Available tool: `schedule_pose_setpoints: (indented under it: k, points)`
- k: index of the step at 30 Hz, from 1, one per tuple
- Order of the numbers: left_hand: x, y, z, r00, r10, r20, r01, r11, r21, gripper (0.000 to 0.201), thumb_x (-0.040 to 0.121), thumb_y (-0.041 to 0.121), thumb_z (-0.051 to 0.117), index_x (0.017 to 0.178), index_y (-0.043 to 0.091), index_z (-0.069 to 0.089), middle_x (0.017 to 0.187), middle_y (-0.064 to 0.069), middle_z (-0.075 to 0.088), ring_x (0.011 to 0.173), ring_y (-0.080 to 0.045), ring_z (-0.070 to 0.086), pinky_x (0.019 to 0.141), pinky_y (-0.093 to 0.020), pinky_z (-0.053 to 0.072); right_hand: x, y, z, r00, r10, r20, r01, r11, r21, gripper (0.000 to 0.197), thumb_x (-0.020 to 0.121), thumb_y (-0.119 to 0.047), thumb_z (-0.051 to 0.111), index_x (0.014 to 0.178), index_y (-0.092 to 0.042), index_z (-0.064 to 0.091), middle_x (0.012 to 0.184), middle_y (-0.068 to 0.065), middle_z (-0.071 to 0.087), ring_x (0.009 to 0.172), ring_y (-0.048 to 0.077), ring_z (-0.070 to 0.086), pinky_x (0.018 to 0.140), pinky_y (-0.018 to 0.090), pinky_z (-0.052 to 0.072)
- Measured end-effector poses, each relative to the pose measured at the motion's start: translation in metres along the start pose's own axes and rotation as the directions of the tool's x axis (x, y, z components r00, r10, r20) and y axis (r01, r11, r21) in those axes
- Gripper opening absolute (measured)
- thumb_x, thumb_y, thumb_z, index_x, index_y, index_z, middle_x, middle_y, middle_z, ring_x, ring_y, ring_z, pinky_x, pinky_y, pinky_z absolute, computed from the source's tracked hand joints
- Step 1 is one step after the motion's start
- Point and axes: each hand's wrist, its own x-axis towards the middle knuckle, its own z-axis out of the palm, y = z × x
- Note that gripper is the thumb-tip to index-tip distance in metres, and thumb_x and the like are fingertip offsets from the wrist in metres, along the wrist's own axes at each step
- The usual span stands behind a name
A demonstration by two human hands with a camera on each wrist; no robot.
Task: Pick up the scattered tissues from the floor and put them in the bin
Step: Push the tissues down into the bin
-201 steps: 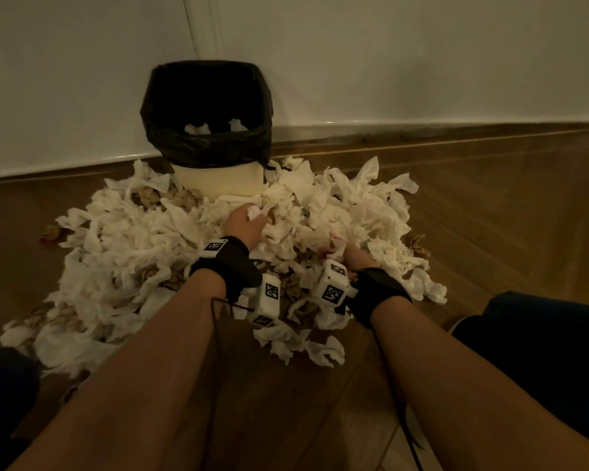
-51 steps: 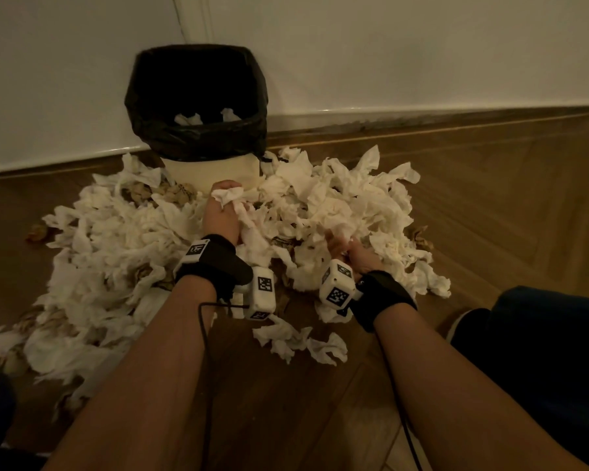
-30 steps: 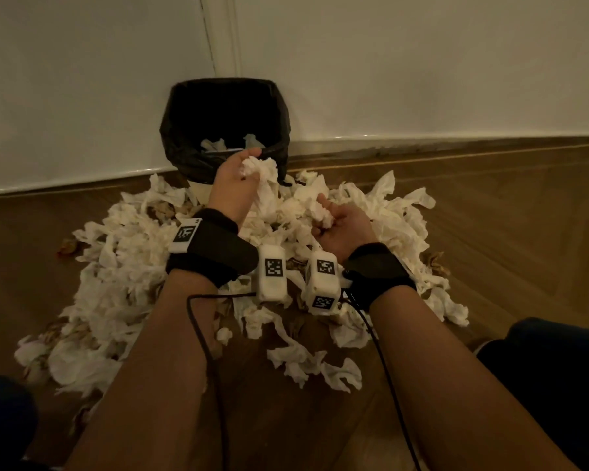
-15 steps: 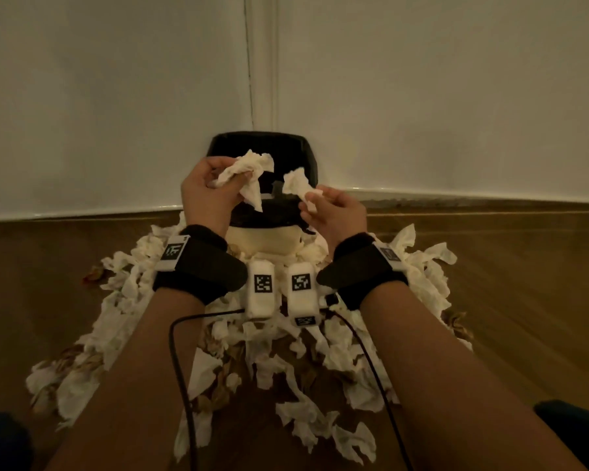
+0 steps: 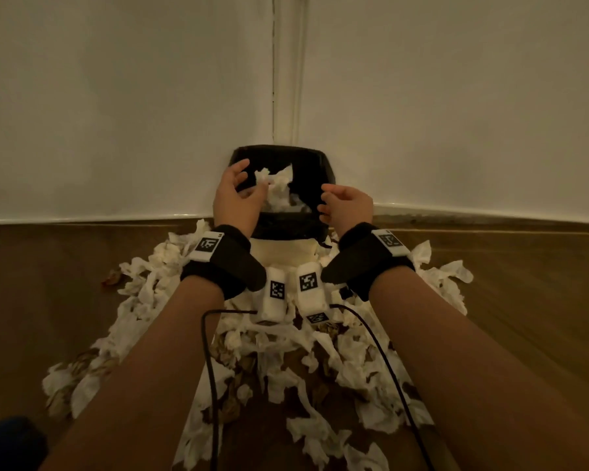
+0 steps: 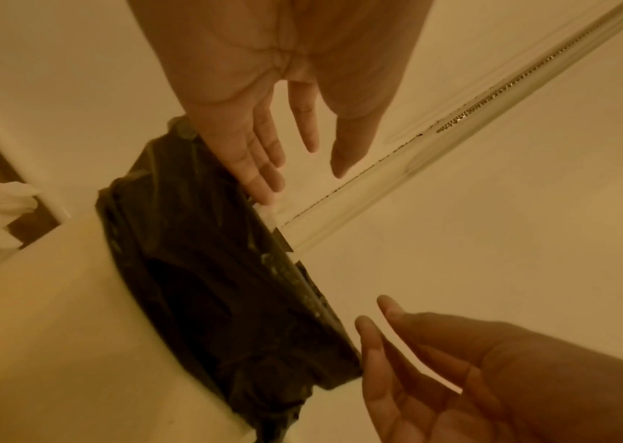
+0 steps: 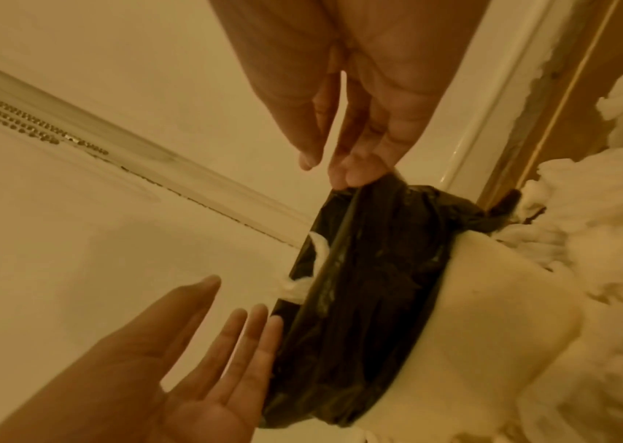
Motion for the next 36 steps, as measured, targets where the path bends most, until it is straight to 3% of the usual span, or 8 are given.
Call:
schedule_pose_setpoints:
  k: [3,6,10,18,22,27,32,36]
  points:
    - [-0.013,-0.005,-0.003,1.000,0.023,-0.015,-0.024,1.000,-0.013,0.034,0.091,0.022,0.056,0.124,0.025,0.052,0.123,-0.001,0.055,0.091,-0.008,0.059,0.076,-0.028,0.056,-0.005,0.014,-0.015,0.999,0.007,-0.050,-0.008,1.000,-0.016,0.017,0.092,-0.007,0.052,0.092,-0.017,0.065,0.077,-0.002,0.063,0.063,0.009,0.057,0.056,0.019,0.049]
    - [-0.025,-0.013,-0.003,0.998,0.059,-0.003,-0.059,0.998,-0.008,0.017,0.096,0.022,0.047,0.107,0.023,0.059,0.088,0.002,0.061,0.071,-0.006,0.056,0.055,-0.019,0.046,-0.011,0.031,-0.031,0.994,-0.008,-0.105,-0.002,0.995,-0.097,0.012,0.092,-0.016,0.054,0.095,-0.017,0.066,0.080,-0.004,0.063,0.071,0.010,0.058,0.067,0.025,0.051]
    - [-0.047,-0.034,0.005,0.994,0.008,0.108,-0.013,0.999,0.052,0.033,0.097,0.007,0.031,0.098,0.017,0.062,0.067,0.002,0.057,0.054,-0.003,0.048,0.049,-0.011,0.038,-0.024,0.060,-0.047,0.987,0.085,-0.136,-0.101,0.987,-0.121,0.018,0.093,-0.024,0.052,0.096,-0.013,0.066,0.075,-0.002,0.063,0.063,0.010,0.054,0.056,0.021,0.043]
    - [-0.082,-0.078,0.019,0.902,-0.199,0.383,0.060,0.937,0.345,0.045,0.082,-0.011,0.034,0.077,0.025,0.061,0.074,0.006,0.063,0.071,-0.012,0.058,0.066,-0.020,0.045,-0.054,0.115,-0.071,0.926,0.373,-0.052,-0.374,0.896,-0.238,0.023,0.094,-0.019,0.050,0.103,-0.005,0.066,0.074,0.003,0.063,0.061,0.014,0.054,0.051,0.024,0.042]
    - [-0.092,-0.099,0.026,0.786,-0.316,0.532,-0.062,0.815,0.576,0.038,0.082,-0.002,0.045,0.077,0.032,0.061,0.087,0.008,0.065,0.090,-0.012,0.061,0.074,-0.022,0.050,-0.061,0.128,-0.079,0.915,0.402,-0.026,-0.385,0.854,-0.350,0.020,0.094,-0.016,0.053,0.103,-0.003,0.066,0.087,0.010,0.067,0.055,0.010,0.054,0.039,0.016,0.039]
    - [-0.099,-0.112,0.028,0.659,-0.423,0.622,-0.274,0.636,0.722,0.018,0.083,0.014,0.063,0.096,0.025,0.068,0.104,-0.002,0.063,0.095,-0.017,0.058,0.082,-0.028,0.049,-0.062,0.138,-0.088,0.896,0.442,0.053,-0.320,0.723,-0.612,0.017,0.090,-0.021,0.059,0.098,-0.010,0.069,0.088,0.010,0.069,0.060,0.012,0.056,0.045,0.018,0.043]
    - [-0.107,-0.123,0.031,0.652,-0.458,0.604,-0.422,0.442,0.791,0.032,0.076,0.030,0.073,0.106,0.035,0.061,0.111,-0.003,0.053,0.106,-0.023,0.052,0.089,-0.037,0.050,-0.060,0.147,-0.092,0.879,0.458,0.129,-0.190,0.586,-0.788,0.017,0.086,-0.022,0.065,0.098,-0.011,0.072,0.075,-0.001,0.062,0.062,0.011,0.052,0.052,0.021,0.041]
    - [-0.115,-0.134,0.030,0.667,-0.453,0.592,-0.474,0.355,0.806,0.038,0.078,0.033,0.070,0.111,0.038,0.052,0.120,-0.005,0.043,0.116,-0.028,0.041,0.100,-0.037,0.039,-0.063,0.153,-0.094,0.829,0.526,0.190,-0.139,0.523,-0.841,0.033,0.078,-0.025,0.074,0.107,-0.010,0.067,0.100,0.008,0.066,0.085,0.018,0.057,0.076,0.031,0.050]
